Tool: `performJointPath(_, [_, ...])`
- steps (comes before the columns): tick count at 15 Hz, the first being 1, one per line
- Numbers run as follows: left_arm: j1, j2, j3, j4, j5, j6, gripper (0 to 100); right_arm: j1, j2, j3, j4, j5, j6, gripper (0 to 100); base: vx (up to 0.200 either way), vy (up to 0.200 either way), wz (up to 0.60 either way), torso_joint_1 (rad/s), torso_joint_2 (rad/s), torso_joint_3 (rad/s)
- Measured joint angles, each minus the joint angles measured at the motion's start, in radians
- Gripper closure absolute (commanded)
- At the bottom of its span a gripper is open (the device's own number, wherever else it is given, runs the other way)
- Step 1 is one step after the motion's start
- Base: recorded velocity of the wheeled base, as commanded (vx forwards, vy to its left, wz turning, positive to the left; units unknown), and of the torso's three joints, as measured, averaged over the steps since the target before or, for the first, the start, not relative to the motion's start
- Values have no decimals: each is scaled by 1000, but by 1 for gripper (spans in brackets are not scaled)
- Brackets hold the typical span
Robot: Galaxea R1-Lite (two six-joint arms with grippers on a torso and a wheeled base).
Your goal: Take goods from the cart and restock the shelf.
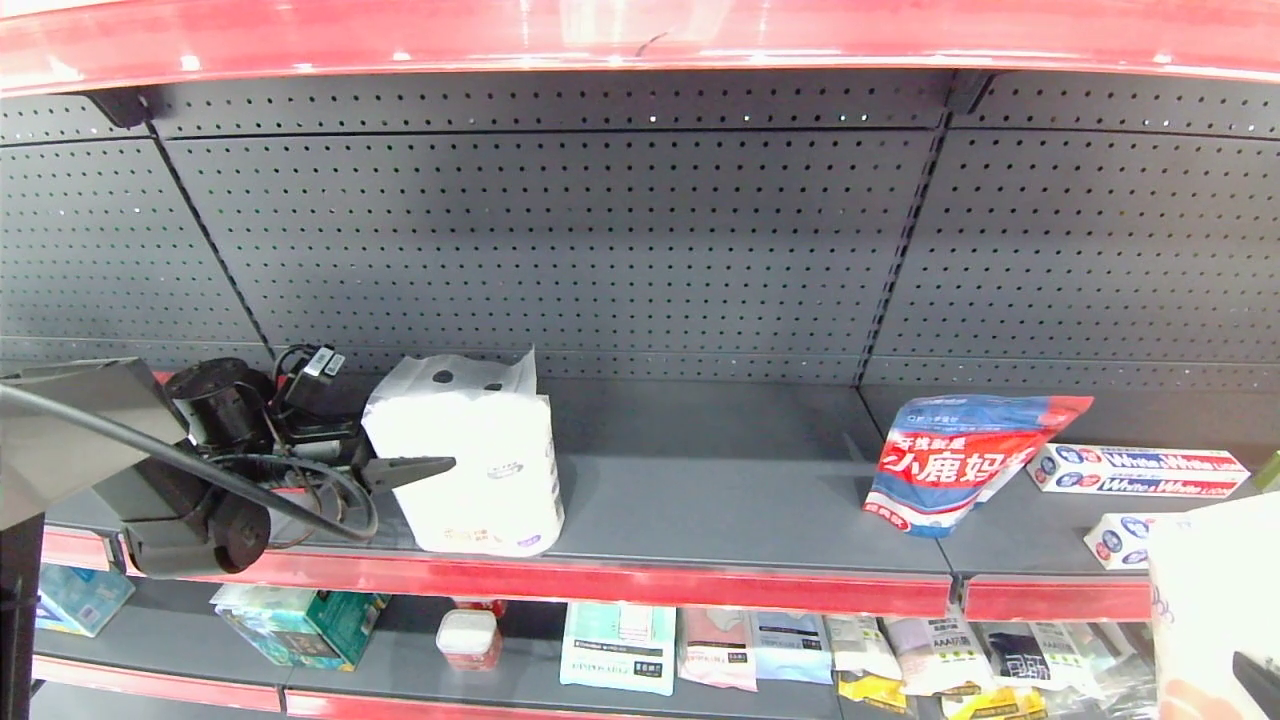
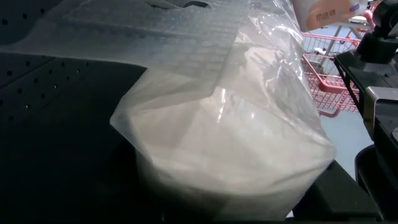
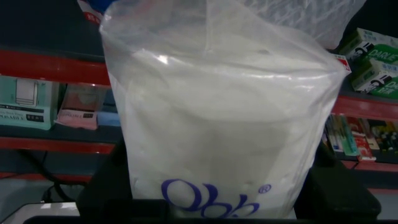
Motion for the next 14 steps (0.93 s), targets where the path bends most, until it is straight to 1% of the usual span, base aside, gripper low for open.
performJointPath(5, [-1,-1,-4,0,19,1,100,0,-4,7,0,-1,-1,100,0,0,0,0,0,0])
performJointPath(14, [-6,-17,25,0,21,-1,100,0,-5,10,0,-1,-9,100,0,0,0,0,0,0])
